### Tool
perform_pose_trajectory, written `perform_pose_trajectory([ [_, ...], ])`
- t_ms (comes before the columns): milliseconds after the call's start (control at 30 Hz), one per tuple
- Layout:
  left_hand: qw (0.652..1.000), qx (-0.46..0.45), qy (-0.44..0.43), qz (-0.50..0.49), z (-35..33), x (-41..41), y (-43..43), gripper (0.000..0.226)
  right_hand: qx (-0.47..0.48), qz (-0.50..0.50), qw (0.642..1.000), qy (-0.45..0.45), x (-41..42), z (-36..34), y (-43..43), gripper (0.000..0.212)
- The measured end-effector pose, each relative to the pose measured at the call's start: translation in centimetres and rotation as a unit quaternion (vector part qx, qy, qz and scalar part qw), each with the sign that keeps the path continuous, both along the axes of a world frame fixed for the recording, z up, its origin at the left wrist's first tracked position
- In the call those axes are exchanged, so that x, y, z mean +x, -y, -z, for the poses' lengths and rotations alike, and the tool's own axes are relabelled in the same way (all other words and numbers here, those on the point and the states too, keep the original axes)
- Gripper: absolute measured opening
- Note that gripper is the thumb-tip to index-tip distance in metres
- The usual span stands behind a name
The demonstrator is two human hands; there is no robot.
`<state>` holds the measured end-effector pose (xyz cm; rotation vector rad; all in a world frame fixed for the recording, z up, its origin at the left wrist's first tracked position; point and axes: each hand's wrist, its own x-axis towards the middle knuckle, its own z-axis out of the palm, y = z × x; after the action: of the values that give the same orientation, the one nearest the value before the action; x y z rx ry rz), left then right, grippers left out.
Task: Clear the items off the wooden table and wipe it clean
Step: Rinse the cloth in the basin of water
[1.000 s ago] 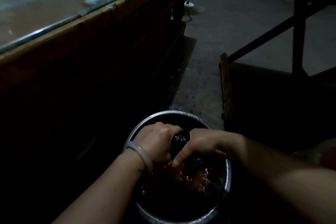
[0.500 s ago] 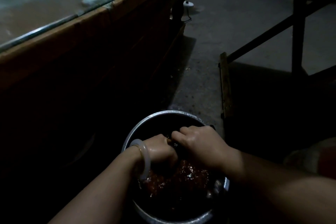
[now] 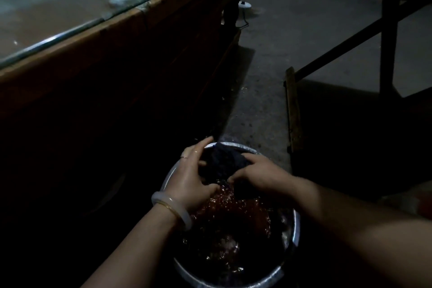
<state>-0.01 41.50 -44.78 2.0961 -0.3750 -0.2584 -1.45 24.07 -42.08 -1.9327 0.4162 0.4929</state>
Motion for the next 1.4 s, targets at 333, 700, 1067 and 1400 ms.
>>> perform_pose_trajectory([
  [333, 0.936, 0.069, 0.319, 0.135, 1.6, -0.4, 1.3, 0.062, 0.109, -0.132, 0.954, -0.245, 0.0, -2.3, 1.4, 0.031],
  [700, 0.965, 0.239, 0.019, 0.110, 0.8, -1.1, 2.3, 0.009, -0.351, -0.360, 0.862, 0.058, -1.3, -1.6, -1.0, 0.031],
  [1067, 0.846, -0.157, -0.508, 0.027, -1.0, -2.9, 2.4, 0.015, -0.449, -0.379, 0.623, 0.516, -0.4, 1.9, 1.2, 0.027],
  [1400, 0.843, -0.196, -0.500, -0.037, -1.1, -1.3, 1.4, 0.010, -0.490, -0.411, 0.636, 0.433, -0.4, 0.9, 1.0, 0.062],
])
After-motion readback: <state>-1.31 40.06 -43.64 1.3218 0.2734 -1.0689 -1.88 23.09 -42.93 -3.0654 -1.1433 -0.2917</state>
